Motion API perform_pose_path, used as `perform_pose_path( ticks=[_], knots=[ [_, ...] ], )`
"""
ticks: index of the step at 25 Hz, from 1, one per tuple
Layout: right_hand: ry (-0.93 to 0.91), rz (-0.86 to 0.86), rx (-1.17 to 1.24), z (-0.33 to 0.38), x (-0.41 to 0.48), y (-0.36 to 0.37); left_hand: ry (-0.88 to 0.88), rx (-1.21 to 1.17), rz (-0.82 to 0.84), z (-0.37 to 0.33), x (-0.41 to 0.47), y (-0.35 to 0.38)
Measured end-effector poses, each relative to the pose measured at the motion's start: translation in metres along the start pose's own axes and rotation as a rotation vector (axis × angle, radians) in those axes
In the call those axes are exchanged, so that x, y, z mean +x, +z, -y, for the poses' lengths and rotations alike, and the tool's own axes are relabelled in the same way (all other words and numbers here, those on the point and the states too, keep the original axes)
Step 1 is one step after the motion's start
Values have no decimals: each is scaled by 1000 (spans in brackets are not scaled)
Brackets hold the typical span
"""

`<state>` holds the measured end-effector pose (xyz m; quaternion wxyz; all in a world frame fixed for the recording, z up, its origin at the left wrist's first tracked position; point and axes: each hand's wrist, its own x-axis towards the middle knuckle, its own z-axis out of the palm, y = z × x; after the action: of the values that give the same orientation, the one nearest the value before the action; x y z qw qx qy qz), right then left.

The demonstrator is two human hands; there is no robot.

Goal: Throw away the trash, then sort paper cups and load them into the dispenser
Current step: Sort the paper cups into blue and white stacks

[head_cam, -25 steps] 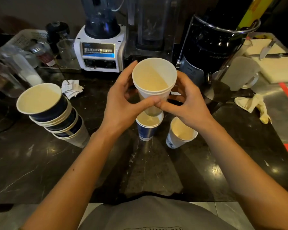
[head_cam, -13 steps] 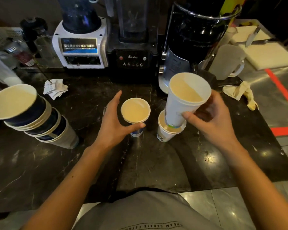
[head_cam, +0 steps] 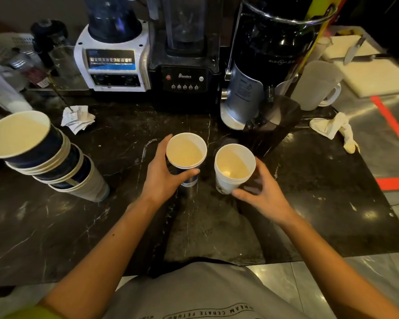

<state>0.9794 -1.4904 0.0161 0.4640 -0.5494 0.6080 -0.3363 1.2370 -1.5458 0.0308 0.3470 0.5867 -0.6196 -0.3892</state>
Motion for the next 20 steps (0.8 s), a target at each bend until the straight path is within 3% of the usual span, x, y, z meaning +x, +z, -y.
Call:
perform_pose_path(
  ticks=[7, 14, 20],
  knots=[
    [-83, -132, -285, 4, 29, 28, -45, -5, -119, 10, -8, -18],
    [-127, -55, -153, 38, 69, 76, -116, -28, -296, 21, -15, -49],
    [-111, -4, -253, 34, 88, 96, -180, -52, -352, 30, -18, -59]
  ],
)
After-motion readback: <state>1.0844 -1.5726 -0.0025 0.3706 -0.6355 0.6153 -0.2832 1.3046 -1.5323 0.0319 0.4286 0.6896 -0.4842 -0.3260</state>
